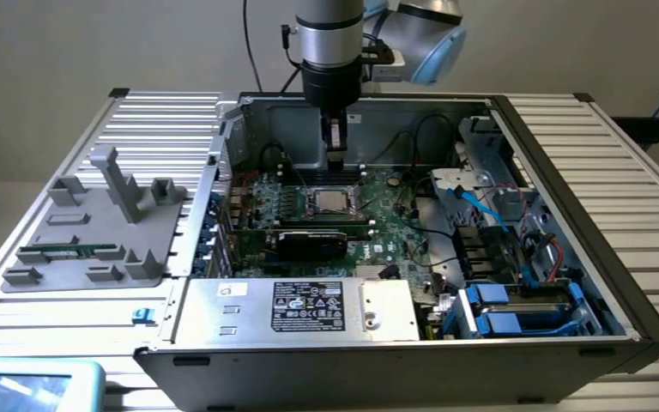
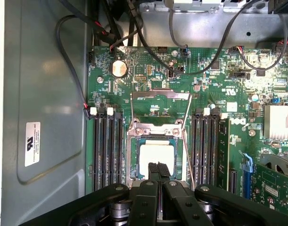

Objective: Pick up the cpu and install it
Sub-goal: 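Place the cpu into insertion slot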

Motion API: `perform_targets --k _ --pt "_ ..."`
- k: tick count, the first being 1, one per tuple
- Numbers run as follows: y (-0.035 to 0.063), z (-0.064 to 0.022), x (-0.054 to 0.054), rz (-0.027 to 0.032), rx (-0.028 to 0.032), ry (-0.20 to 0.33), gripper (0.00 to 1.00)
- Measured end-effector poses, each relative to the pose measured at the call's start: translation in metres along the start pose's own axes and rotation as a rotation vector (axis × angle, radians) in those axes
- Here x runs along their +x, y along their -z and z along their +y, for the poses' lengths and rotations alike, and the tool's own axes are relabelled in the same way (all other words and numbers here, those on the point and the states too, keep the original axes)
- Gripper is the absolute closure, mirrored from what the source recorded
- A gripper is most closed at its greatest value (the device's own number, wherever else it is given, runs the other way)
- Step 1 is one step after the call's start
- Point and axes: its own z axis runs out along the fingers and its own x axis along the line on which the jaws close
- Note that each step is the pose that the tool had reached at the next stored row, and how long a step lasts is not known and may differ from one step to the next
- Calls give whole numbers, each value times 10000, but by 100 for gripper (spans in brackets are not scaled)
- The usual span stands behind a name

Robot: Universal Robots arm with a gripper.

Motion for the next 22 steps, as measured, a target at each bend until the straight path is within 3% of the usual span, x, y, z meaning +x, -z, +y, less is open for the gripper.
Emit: perform_targets --k 9,17,22 --pt "0 5 0 -1 2 0 91" --pt "-14 173 -1 24 1 4 91" --pt "-18 214 -1 41 1 9 91"
